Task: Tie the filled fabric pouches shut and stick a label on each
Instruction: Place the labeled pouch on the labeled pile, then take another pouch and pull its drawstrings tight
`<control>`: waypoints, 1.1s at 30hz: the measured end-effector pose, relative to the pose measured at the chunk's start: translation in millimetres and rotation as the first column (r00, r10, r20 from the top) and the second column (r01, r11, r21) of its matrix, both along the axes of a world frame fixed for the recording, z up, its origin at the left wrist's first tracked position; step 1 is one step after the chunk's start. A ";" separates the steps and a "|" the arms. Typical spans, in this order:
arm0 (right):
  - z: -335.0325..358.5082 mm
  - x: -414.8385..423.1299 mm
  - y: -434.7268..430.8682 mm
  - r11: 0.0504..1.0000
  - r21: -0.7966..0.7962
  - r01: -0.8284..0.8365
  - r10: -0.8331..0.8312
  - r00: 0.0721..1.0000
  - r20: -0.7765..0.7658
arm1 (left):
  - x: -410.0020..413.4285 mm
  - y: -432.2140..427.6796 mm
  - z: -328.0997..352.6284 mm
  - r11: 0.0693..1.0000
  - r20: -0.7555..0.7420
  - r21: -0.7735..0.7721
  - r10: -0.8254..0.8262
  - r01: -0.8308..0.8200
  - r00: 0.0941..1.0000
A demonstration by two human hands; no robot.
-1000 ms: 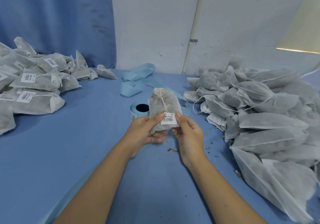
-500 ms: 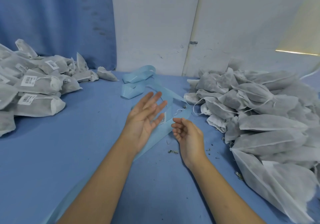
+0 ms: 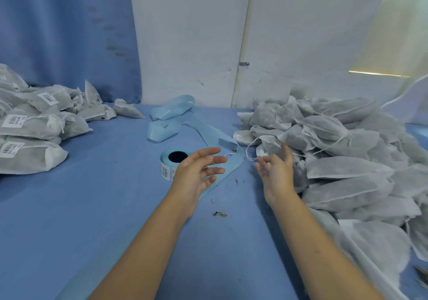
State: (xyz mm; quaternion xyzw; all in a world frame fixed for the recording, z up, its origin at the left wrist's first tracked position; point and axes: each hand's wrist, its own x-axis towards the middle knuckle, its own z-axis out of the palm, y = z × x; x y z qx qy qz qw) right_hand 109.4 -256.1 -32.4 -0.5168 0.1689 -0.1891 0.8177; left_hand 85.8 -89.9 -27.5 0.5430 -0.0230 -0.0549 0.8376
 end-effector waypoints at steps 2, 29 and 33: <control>-0.7 1.9 -5.4 1.000 -0.006 0.013 -0.013 1.000 -0.013 | 0.4 -4.1 -0.9 1.000 -0.012 -0.003 -0.003 0.003 1.000; -10.8 -35.4 53.0 0.908 -0.258 -0.331 0.353 0.934 0.045 | 0.0 2.4 -18.1 0.997 -0.113 -0.002 0.071 -0.072 0.991; -15.0 -32.9 50.4 0.950 -0.070 -0.304 0.307 0.951 0.042 | -0.9 4.2 -24.2 0.997 -0.021 -0.006 0.075 -0.075 0.997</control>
